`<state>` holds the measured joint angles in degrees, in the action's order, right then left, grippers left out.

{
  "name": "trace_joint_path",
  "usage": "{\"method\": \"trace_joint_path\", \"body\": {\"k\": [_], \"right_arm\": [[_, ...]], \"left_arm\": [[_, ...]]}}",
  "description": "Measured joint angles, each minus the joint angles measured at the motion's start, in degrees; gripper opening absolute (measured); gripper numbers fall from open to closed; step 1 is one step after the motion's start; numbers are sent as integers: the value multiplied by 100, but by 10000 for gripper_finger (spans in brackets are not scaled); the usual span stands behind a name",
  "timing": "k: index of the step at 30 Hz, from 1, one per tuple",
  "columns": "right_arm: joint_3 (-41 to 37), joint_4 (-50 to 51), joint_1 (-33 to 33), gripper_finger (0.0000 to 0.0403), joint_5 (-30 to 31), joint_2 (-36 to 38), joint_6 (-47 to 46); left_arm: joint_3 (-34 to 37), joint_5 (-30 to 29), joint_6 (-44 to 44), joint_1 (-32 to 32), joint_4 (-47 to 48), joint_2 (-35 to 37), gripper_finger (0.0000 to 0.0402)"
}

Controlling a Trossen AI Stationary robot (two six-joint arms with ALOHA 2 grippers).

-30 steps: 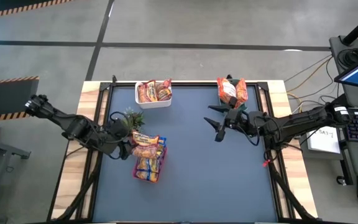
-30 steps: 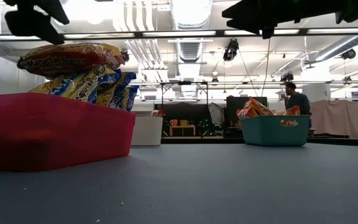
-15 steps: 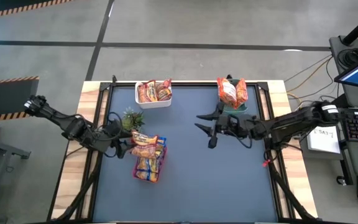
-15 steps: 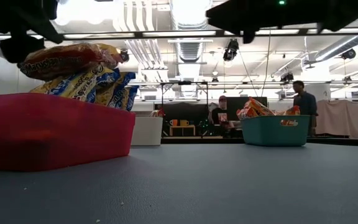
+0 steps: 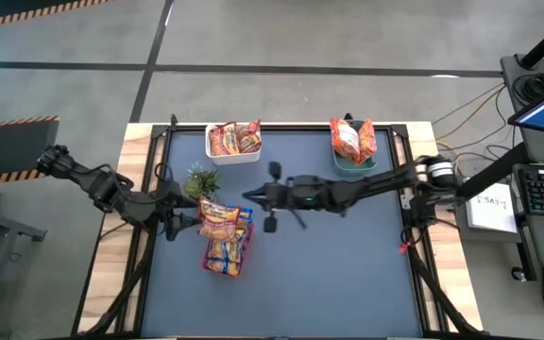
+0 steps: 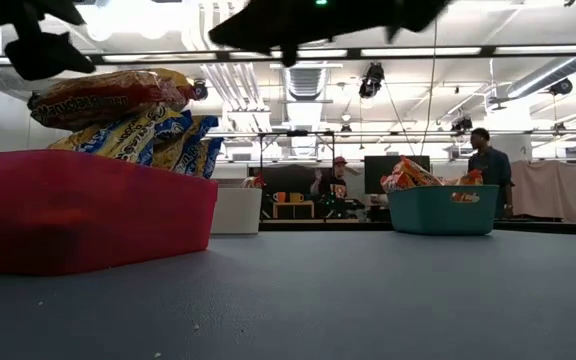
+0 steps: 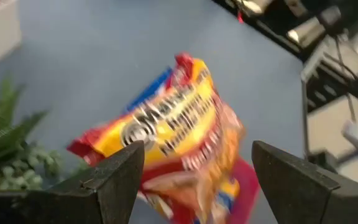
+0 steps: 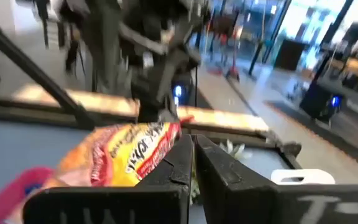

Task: Sort Maruchan noodles
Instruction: Put the red noodle into the white bin

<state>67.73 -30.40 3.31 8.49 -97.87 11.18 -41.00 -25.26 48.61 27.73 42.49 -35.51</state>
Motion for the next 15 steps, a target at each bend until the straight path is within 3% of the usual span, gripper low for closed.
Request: {"method": "trace_joint_path", "body": {"k": [7, 15], "right_arm": [[1379, 1349, 2, 9, -214, -861, 11], [1530, 1507, -1, 9, -256, -1016, -65]], "left_arm": [[44, 259, 73, 112, 467, 43, 279], [149, 178, 160, 111, 462, 83, 279]]}}
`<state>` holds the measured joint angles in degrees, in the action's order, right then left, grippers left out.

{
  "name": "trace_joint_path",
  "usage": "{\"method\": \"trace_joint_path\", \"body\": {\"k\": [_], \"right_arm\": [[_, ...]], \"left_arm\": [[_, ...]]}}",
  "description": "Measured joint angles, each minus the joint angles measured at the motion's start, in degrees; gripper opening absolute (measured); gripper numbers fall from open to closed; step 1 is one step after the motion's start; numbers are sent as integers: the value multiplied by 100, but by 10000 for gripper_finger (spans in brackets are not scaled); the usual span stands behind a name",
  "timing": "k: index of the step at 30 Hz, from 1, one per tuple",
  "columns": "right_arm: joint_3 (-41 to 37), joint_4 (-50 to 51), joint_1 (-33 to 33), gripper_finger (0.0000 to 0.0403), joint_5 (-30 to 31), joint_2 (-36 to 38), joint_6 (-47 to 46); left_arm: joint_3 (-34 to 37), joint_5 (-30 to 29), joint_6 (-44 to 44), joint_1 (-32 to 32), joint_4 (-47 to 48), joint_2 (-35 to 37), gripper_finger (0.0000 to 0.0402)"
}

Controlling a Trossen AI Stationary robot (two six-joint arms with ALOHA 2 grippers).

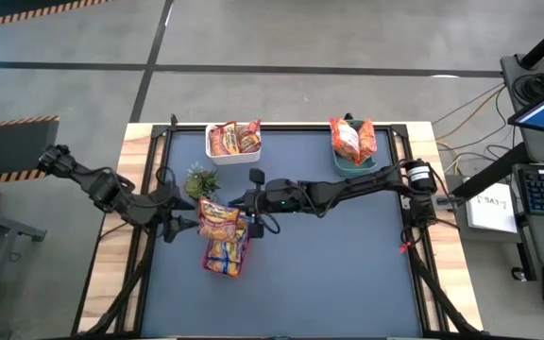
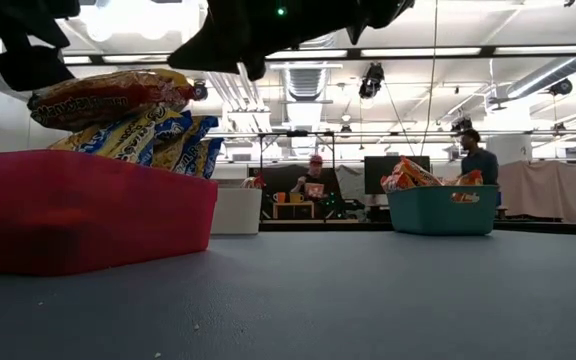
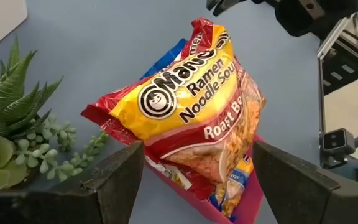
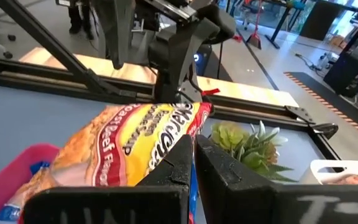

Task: Sort Maruchan noodles
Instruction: Put the red noodle into the white bin

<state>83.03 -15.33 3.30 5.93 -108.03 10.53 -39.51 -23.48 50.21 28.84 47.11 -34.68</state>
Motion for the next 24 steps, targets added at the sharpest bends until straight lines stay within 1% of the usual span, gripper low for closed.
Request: {"method": "trace_joint_path", "body": {"k": [2, 6, 11, 14, 17, 21, 24], "right_arm": [[-47, 4, -3, 9, 0, 0, 8], [-150, 14, -3, 9, -11, 0, 97], [-335, 22, -3, 9, -13, 0, 135], [-367, 5, -3, 9, -3, 0, 145], [-401, 9, 0, 9, 0, 0, 150], [-423, 12, 3, 9, 0, 0, 217], [-429, 15, 3, 9, 2, 0, 226]], "left_arm": [[43, -68, 28, 0, -83, -15, 279], [205, -440, 214, 0, -330, -19, 279], [520, -462, 712, 0, -419, -31, 282], [727, -575, 970, 0, -526, -57, 289], [952, -593, 980, 0, -875, -59, 296], [1185, -562, 710, 0, -1598, -46, 301], [1315, -560, 642, 0, -1850, -63, 302]]}}
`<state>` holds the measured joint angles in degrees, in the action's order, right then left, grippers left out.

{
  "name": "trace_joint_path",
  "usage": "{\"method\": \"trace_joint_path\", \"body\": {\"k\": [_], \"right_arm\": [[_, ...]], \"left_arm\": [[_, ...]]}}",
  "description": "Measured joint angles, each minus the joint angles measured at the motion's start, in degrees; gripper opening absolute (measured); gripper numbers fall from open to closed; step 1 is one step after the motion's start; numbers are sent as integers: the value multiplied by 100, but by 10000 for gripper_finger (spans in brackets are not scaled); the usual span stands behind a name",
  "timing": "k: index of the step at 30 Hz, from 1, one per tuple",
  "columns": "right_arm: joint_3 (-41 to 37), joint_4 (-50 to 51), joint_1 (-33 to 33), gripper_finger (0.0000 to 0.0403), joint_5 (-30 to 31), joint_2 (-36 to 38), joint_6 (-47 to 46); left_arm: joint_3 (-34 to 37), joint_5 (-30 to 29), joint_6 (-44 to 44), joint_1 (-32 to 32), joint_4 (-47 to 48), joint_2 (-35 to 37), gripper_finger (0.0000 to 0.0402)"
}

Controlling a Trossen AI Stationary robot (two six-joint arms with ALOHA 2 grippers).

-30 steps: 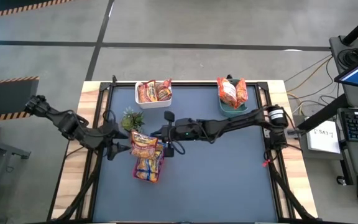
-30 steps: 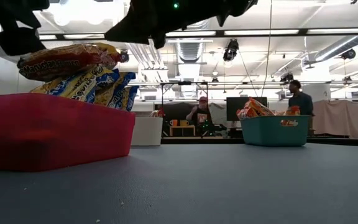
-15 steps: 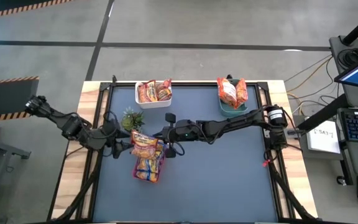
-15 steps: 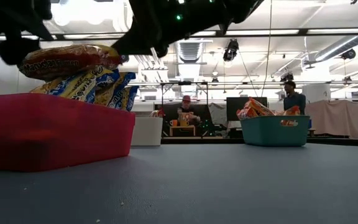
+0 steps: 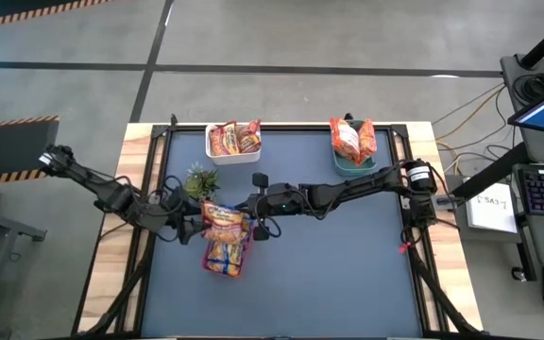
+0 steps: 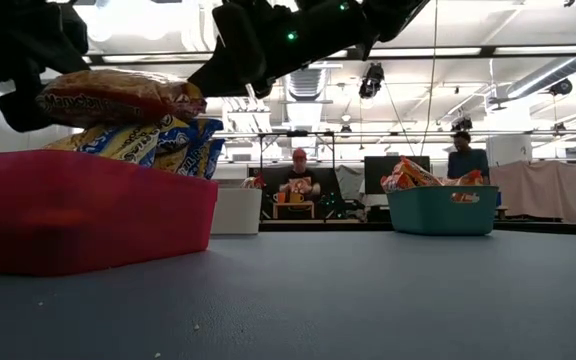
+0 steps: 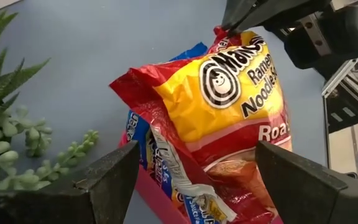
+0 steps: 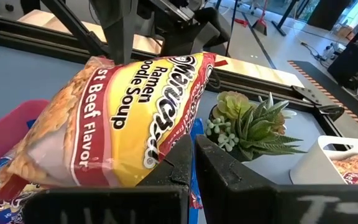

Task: Sort Maruchan noodles
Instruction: Put the red noodle into the white bin

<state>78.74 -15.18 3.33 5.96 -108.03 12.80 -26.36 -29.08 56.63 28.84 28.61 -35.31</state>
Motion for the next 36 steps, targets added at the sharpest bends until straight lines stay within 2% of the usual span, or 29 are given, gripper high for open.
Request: {"method": "trace_joint_path", "body": {"k": [9, 15, 25, 28, 36], "right_arm": [[0, -4, 0, 9, 2, 0, -22], [0, -6, 0, 9, 6, 0, -89], [-2, -37, 0, 9, 33, 75, -225], [-3, 93, 0, 9, 305, 263, -238], [-4, 1416, 0, 9, 804, 1154, -450]], "left_arm": [[263, -236, -381, -2, -766, -119, 301], [329, -347, -533, -2, -1006, -344, 271], [191, -359, -514, -7, -967, -748, 154], [124, -357, -513, -7, -920, -785, 113], [-131, -552, -515, -7, -786, -774, 16]]}}
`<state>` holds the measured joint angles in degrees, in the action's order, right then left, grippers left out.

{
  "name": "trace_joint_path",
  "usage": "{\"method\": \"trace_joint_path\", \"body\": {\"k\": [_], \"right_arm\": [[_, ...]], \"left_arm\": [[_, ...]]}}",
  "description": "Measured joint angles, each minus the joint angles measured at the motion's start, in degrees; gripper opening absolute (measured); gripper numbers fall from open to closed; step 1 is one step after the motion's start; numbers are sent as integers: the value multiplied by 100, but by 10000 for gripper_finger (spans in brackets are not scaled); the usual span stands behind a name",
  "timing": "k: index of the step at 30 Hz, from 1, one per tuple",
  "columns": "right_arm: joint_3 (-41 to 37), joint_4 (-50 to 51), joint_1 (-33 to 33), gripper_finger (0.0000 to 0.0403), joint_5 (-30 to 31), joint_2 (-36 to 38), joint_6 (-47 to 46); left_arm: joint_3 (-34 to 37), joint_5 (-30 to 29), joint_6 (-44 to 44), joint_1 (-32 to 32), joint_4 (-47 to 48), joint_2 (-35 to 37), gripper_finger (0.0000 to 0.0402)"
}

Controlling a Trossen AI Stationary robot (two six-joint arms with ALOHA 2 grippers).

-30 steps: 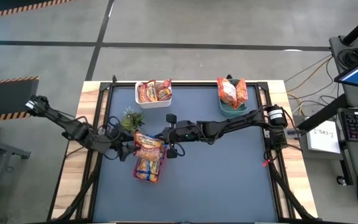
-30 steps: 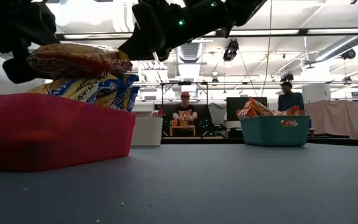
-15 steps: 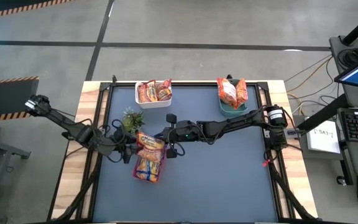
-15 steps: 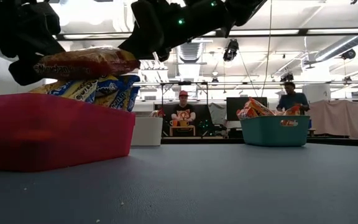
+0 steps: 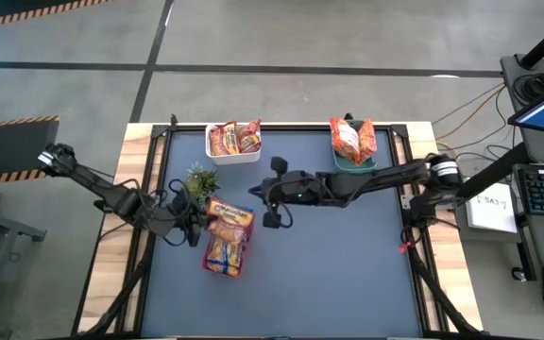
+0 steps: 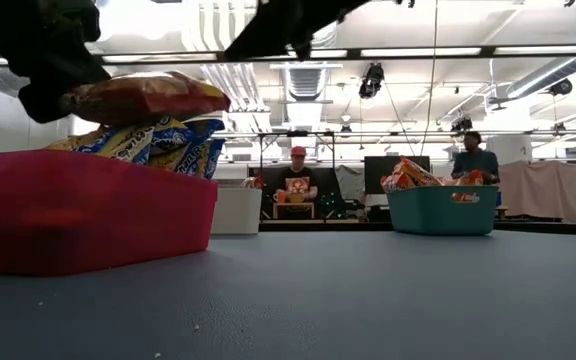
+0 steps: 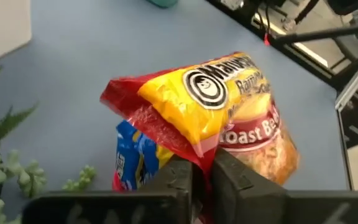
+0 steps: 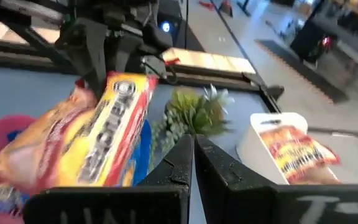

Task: Sort Maruchan noodles
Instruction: Put the red noodle into the white bin

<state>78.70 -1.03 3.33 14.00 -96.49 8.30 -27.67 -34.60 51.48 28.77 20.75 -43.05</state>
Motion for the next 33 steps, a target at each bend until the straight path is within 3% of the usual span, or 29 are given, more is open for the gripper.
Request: {"method": "trace_joint_path", "body": {"k": [9, 13, 21, 27, 33], "right_arm": [[-531, 1176, 15, 9, 0, 942, -760], [-1188, 1143, 15, 9, 3, 1448, -1119], [-2675, -3, 15, 9, 7, 2244, -1487], [-3123, -604, -13, 9, 18, 2585, -1135], [-3123, -620, -26, 9, 22, 2777, -981]], "left_arm": [[-297, -176, -283, 0, -45, 0, 2], [-658, -365, -970, -9, -173, 0, 2], [-1610, -1489, -2792, -234, -123, -4, 1], [-2057, -1741, -3872, -1108, 29, -23, 0], [-2099, -1441, -4442, -2663, 48, -225, 0]]}}
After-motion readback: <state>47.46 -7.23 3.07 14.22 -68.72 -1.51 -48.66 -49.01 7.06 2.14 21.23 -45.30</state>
